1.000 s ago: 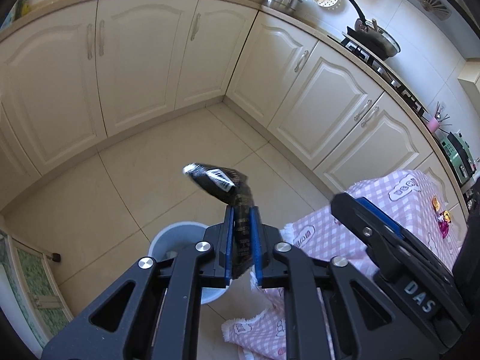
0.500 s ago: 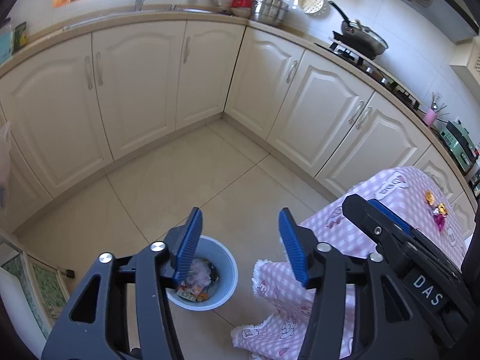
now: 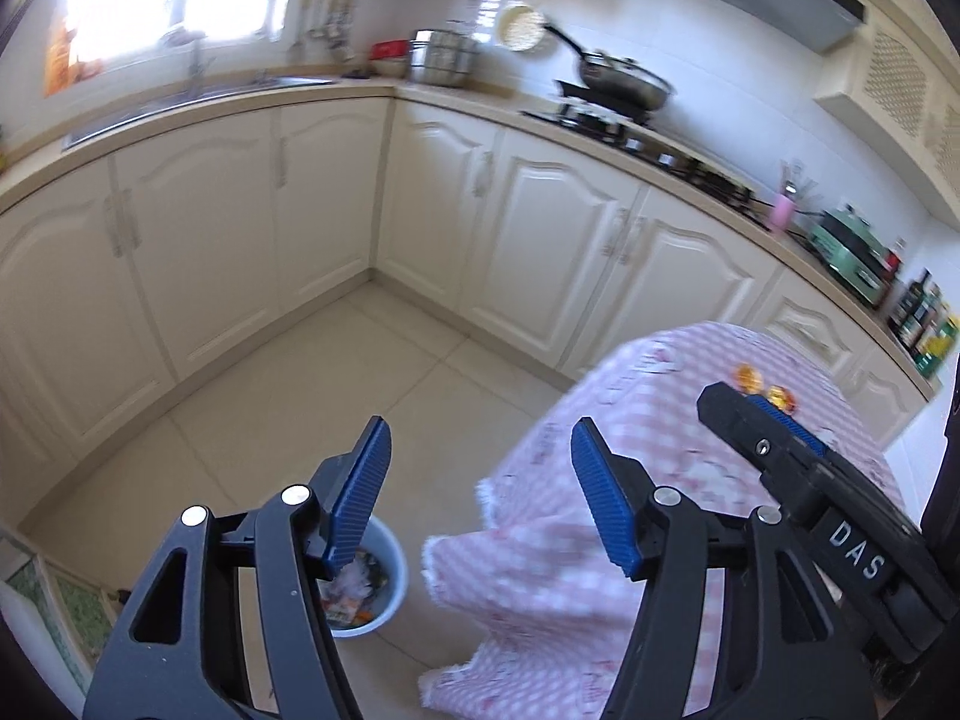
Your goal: Collect trash
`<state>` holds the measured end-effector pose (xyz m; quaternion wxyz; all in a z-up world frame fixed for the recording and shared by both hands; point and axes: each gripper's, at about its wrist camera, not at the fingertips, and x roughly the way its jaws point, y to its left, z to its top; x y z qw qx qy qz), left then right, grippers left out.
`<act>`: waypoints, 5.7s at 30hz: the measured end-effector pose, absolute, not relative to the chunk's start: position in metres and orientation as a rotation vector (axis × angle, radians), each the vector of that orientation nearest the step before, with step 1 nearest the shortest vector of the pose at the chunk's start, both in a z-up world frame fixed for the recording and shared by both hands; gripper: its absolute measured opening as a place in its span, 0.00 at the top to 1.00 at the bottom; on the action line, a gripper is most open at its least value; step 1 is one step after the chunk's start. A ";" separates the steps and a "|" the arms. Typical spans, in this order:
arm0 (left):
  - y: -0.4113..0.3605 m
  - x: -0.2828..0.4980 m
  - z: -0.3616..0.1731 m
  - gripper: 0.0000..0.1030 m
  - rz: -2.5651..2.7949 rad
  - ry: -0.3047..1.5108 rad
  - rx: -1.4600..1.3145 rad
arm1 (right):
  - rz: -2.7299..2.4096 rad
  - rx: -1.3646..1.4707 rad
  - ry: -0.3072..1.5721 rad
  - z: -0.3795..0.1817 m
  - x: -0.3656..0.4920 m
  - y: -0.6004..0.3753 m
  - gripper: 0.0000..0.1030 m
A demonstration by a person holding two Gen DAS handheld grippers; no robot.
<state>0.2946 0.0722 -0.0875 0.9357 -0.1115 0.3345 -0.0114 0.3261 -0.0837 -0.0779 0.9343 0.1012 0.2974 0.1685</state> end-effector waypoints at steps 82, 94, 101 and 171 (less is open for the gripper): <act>0.084 0.305 -0.087 0.69 -0.027 0.714 -0.154 | 0.403 0.133 0.707 -0.087 0.345 -0.061 0.60; 0.166 0.289 -0.135 0.69 0.101 0.791 -0.250 | 0.540 0.053 0.803 -0.123 0.335 0.048 0.60; 0.187 0.310 -0.159 0.68 0.108 0.834 -0.308 | 0.539 0.048 0.834 -0.146 0.351 0.073 0.60; 0.076 0.097 0.013 0.07 0.114 0.326 -0.082 | 0.294 0.066 0.334 0.014 0.131 -0.094 0.34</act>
